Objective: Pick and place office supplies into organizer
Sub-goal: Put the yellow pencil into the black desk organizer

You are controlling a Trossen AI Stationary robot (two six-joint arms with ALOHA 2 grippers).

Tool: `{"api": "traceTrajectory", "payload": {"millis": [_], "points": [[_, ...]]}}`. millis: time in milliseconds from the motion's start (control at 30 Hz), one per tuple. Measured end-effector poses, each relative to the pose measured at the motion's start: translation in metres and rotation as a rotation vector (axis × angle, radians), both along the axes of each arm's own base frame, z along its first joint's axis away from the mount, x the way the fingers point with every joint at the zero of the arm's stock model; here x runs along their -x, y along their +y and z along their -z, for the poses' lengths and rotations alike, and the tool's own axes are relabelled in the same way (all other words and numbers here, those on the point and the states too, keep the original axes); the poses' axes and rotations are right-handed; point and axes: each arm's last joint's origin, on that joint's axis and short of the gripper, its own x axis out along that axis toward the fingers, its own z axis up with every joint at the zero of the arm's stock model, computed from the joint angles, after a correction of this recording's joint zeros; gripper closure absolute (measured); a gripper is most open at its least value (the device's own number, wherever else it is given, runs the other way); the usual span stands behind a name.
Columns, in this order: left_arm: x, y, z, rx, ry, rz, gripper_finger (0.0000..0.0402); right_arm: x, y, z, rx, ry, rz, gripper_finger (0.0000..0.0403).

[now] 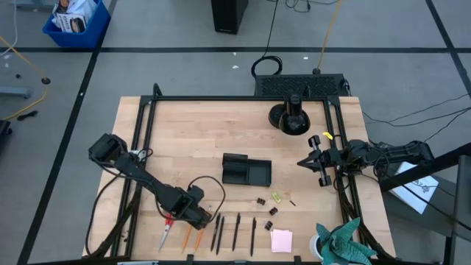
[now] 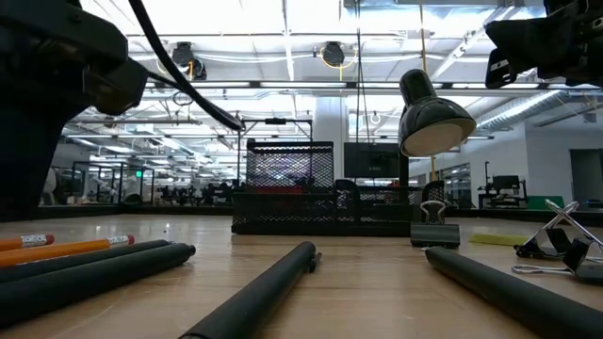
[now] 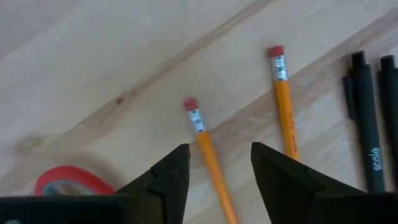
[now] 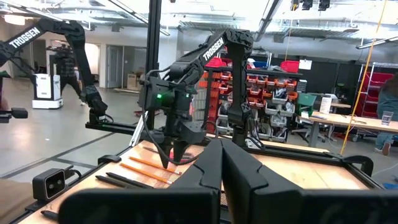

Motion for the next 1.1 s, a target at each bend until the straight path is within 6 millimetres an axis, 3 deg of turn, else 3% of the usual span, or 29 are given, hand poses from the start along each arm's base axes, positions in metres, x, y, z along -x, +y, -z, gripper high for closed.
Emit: {"api": "traceTrajectory", "payload": {"millis": [433, 800, 1100], "points": [[0.010, 0.001, 0.021, 0.035, -0.044, 0.008, 0.0227, 0.000, 0.000, 0.000, -0.003, 0.001, 0.000, 0.0403], [0.014, -0.004, 0.040, 0.049, 0.059, 0.071, 0.0227, 0.000, 0.000, 0.000, -0.003, 0.000, -0.001, 0.0403], [0.015, -0.004, 0.041, 0.035, 0.062, 0.104, 0.0227, 0.000, 0.000, 0.000, -0.003, 0.000, -0.001, 0.0403]]}}
